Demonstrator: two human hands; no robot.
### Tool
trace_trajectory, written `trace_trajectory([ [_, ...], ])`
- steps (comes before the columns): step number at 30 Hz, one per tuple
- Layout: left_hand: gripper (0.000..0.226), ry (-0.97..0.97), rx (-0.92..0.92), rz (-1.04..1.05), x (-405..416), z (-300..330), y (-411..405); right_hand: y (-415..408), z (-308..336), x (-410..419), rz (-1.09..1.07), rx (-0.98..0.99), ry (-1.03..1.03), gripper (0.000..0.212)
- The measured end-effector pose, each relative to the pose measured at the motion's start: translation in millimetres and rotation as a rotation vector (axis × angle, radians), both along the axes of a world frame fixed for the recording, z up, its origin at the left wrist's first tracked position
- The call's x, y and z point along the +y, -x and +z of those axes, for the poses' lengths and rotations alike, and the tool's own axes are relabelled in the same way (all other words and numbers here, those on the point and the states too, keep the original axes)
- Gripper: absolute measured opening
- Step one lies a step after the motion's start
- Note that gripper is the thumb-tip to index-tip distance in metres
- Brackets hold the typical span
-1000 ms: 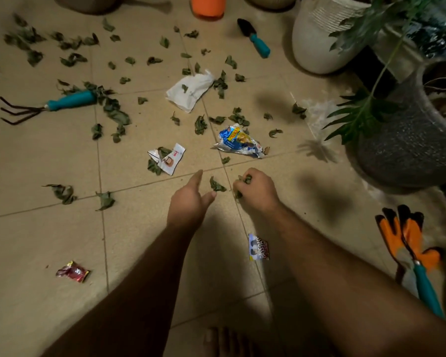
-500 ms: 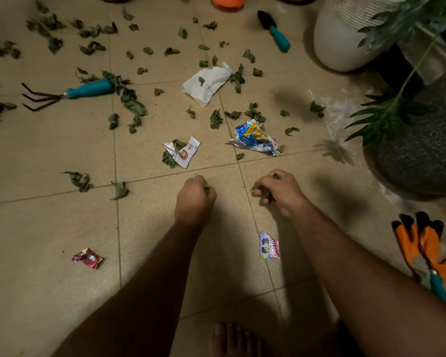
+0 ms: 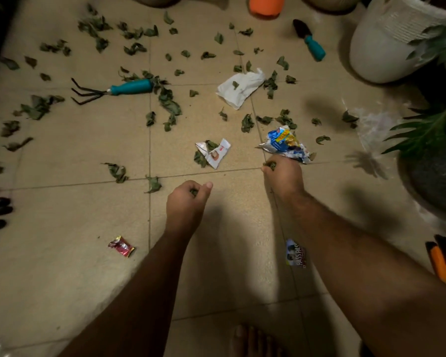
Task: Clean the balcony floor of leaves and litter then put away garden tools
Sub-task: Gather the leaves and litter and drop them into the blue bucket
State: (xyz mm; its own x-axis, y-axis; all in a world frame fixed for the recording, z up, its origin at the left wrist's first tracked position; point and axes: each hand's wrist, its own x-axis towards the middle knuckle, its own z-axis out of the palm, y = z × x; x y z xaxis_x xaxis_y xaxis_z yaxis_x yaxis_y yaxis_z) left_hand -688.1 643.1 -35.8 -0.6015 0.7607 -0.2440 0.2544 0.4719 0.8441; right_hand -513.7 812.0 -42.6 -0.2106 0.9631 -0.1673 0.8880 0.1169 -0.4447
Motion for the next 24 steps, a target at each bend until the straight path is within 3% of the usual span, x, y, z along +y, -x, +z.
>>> trace_trajectory([
  [5,0.057,0.065,0.219,0.115,-25,11,33,18,14,-20,0.001,0.086,0.019,0.015],
  [11,0.032,0.074,0.338,0.254,-50,11,70,67,29,-64,-0.017,0.44,0.304,0.01],
  [18,0.068,0.26,0.434,0.051,-38,-9,94,113,10,-84,0.171,0.497,0.35,0.008],
  [21,0.047,0.361,0.458,-0.012,-34,-10,94,127,7,-89,0.222,0.449,0.282,0.009],
  [24,0.023,0.33,0.441,0.009,-44,-4,98,149,8,-92,0.232,0.442,0.247,0.017],
])
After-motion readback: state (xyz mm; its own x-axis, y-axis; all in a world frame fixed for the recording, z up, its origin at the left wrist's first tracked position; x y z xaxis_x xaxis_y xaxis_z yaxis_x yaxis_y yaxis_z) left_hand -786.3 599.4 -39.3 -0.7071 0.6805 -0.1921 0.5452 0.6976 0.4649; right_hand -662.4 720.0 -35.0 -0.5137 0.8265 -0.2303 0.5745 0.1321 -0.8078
